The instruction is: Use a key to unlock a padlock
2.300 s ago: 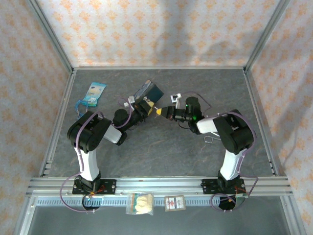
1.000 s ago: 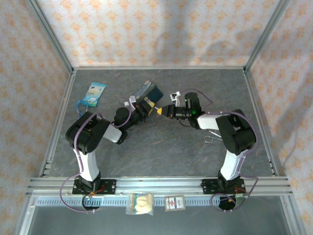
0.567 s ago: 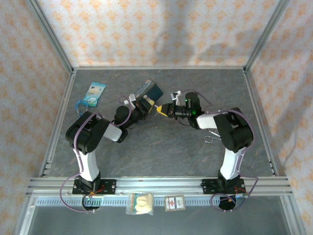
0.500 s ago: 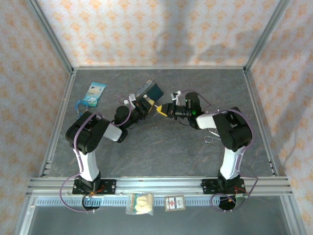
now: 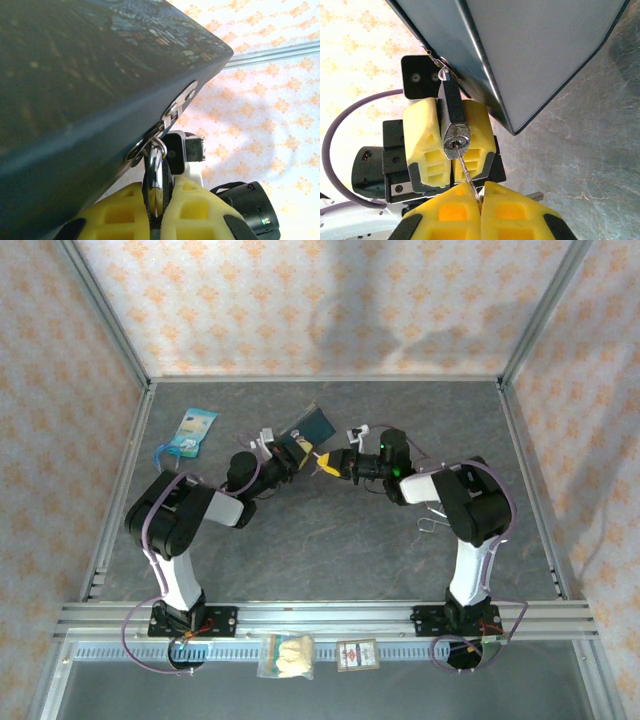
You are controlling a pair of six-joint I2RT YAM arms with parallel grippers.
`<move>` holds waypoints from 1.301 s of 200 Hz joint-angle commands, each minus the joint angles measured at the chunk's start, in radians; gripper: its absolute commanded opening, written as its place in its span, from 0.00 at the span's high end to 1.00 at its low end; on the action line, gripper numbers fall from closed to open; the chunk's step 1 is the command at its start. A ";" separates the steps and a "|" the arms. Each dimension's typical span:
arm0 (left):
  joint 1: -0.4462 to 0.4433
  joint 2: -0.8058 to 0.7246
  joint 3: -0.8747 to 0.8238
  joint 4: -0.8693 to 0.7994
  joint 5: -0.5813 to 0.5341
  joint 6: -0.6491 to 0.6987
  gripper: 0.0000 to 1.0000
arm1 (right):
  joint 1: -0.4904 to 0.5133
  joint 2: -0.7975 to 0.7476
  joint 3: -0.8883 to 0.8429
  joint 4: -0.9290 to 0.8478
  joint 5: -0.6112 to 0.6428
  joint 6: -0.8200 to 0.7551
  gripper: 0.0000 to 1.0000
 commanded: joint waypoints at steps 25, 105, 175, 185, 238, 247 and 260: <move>-0.041 -0.077 0.032 -0.164 0.233 0.120 1.00 | 0.000 0.057 0.048 0.390 0.055 0.214 1.00; -0.122 -0.009 0.044 -0.026 0.253 0.036 1.00 | 0.009 0.100 0.068 0.416 0.120 0.240 1.00; -0.076 -0.058 0.045 -0.184 0.148 0.122 1.00 | 0.011 -0.014 0.038 -0.072 0.204 -0.174 1.00; -0.070 -0.065 0.046 -0.202 0.136 0.135 1.00 | 0.011 -0.027 0.034 -0.125 0.213 -0.220 1.00; -0.024 -0.068 0.038 -0.206 0.092 0.135 1.00 | 0.009 -0.020 -0.035 -0.099 0.229 -0.209 1.00; -0.013 -0.071 0.033 -0.198 0.076 0.126 1.00 | 0.010 -0.024 -0.054 -0.092 0.238 -0.206 1.00; -0.001 -0.075 0.037 -0.200 0.058 0.116 1.00 | 0.009 -0.033 -0.081 -0.079 0.243 -0.202 1.00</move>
